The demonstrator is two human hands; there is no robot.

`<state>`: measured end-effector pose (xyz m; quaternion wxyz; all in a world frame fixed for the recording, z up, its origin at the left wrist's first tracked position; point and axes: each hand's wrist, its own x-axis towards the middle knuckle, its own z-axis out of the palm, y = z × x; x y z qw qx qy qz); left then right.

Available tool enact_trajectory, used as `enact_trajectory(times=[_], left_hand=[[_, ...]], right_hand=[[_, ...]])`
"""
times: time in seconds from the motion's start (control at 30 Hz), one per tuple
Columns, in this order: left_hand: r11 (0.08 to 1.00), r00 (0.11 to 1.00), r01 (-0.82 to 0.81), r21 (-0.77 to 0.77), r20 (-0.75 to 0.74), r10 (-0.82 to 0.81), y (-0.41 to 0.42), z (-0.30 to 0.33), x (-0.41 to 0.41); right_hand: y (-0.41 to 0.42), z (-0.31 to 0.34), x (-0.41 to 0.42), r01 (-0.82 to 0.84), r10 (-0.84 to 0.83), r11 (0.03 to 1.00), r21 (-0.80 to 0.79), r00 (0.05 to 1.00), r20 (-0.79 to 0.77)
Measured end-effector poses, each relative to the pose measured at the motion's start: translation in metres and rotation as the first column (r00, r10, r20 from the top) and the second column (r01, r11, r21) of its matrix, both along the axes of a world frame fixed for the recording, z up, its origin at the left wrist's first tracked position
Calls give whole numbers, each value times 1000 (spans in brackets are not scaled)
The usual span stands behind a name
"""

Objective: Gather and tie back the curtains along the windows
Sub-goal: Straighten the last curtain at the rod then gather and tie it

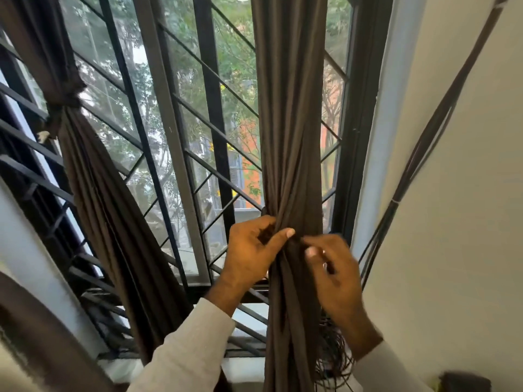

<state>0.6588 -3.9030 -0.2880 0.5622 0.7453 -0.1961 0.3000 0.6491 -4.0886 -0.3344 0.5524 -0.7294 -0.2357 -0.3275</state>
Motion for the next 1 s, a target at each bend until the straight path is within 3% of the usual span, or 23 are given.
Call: enact_trajectory(times=[0.07, 0.17, 0.23, 0.33, 0.43, 0.47, 0.53, 0.6, 0.7, 0.8, 0.9, 1.0], left_hand=[[1000, 999, 11, 0, -33, -11, 1, 2, -1], [1000, 998, 19, -4, -65, -19, 4, 4, -2], [998, 997, -55, 12, -53, 55, 4, 4, -2], [981, 981, -193, 38, 4, 193, 0, 2, -4], [991, 991, -128, 32, -40, 129, -4, 2, -1], [995, 994, -95, 17, -46, 95, -4, 1, 1], [999, 996, -48, -13, -76, 47, -4, 1, 4], [998, 995, -68, 11, -77, 69, -4, 3, 5], [989, 990, -135, 61, -37, 138, -4, 5, 7], [996, 992, -74, 44, -98, 78, -1, 6, 13], [993, 988, -101, 59, -113, 107, 4, 5, 18], [972, 972, -214, 93, -79, 221, 3, 6, 17]], right_hand=[[-5, 9, 15, 49, -12, 981, 189, 981, -195], [-9, 12, 32, -62, 120, 984, 166, 921, -370], [-8, 11, 28, -17, 69, 987, 160, 944, -324], [-4, 0, 10, 232, -200, 963, 138, 956, -215], [0, -9, 8, 328, -324, 943, 53, 944, -68], [2, -9, 10, 295, -295, 955, 9, 954, -46], [3, -5, 18, 156, -152, 988, 14, 977, -152], [1, 0, 25, 30, 9, 991, 133, 960, -280], [-2, 4, 33, -29, 117, 967, 254, 933, -339], [-2, -1, 40, -149, 299, 923, 354, 857, -420], [-2, -4, 45, -164, 306, 930, 328, 838, -452], [-4, -4, 36, -39, 104, 978, 207, 945, -310]])
